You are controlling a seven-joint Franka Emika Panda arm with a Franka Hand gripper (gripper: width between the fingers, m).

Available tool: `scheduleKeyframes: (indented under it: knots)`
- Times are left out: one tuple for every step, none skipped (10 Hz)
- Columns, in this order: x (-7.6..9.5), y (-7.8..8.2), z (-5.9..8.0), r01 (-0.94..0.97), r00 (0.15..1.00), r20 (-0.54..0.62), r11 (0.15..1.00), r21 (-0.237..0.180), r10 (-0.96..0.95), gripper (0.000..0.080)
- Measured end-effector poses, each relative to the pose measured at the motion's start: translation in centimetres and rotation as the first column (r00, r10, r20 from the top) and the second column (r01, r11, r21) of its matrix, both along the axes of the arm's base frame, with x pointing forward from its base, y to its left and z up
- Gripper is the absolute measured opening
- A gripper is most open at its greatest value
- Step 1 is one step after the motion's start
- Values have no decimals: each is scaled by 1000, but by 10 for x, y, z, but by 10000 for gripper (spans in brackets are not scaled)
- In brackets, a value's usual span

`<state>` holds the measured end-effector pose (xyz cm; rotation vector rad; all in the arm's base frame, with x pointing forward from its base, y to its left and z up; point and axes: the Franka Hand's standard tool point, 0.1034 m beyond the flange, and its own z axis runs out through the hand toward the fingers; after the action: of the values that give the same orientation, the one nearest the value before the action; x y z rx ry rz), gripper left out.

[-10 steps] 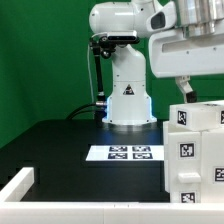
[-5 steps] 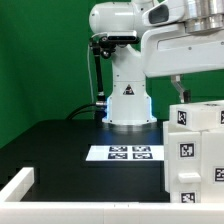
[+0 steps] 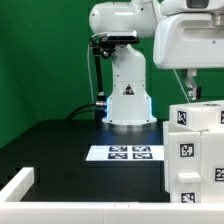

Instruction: Assemble cabinet

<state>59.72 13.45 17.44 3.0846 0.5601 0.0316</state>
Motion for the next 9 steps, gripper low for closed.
scheduleKeyframes:
  knots:
    - [0,0,0,-76,997,-1,997,-2,76,649]
    - [1,-1,0,-163,987,-1,987,-17,163,649]
    - [3,-2,3,-340,940,-6,939,-56,341,649]
    - [3,-2,2,-441,898,-25,896,-61,440,649]
    - [3,-3,1,-554,833,-59,830,-64,551,649]
    - [4,-1,-2,-665,746,-94,745,-59,659,649]
    - [3,0,-4,-713,699,-108,699,-48,706,649]
    - [3,-2,-4,-746,664,-110,664,-44,739,649]
    - [3,-3,-5,-783,621,-115,621,-40,775,649]
